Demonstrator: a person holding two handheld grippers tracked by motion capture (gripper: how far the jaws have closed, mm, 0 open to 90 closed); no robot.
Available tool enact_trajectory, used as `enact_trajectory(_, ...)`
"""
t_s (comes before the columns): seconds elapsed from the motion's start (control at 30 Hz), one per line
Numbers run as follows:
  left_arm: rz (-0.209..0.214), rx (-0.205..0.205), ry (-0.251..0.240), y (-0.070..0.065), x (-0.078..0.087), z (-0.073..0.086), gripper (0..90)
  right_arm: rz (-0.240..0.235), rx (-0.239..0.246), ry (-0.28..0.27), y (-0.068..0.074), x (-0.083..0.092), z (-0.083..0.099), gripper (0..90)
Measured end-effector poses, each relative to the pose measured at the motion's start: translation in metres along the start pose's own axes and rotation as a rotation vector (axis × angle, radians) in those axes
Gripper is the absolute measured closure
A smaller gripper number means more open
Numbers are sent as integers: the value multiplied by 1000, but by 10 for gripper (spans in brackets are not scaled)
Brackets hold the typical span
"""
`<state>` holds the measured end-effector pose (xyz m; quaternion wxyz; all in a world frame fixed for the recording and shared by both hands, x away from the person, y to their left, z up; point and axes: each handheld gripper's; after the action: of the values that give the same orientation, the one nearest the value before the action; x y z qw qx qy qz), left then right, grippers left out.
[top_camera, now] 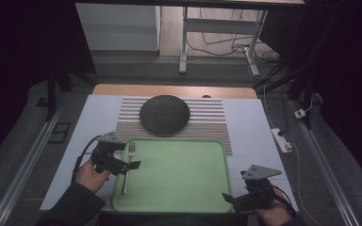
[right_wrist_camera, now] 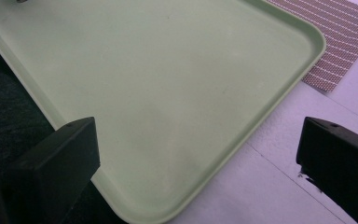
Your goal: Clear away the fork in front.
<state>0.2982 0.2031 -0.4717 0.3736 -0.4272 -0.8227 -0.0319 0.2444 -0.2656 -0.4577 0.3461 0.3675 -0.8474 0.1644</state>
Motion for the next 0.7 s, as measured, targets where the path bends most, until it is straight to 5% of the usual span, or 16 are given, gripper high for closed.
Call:
enact_trajectory(0.1, 33, 28, -25, -2, 10, 8, 0, 0, -3, 1, 0, 0, 0, 0)
enact_trajectory(0.7, -28, 81, -100, -15, 57, 53, 0, -2, -14, 2, -1, 0, 0, 0)
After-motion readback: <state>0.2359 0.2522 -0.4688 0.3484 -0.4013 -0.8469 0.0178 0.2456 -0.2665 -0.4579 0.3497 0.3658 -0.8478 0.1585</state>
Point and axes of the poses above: each handheld gripper's, and its own axes: x roughly backward along the jaws, z roughly out of its underside, y roughly to its left, and after that the axes turned 2 degrees about z, right-handed
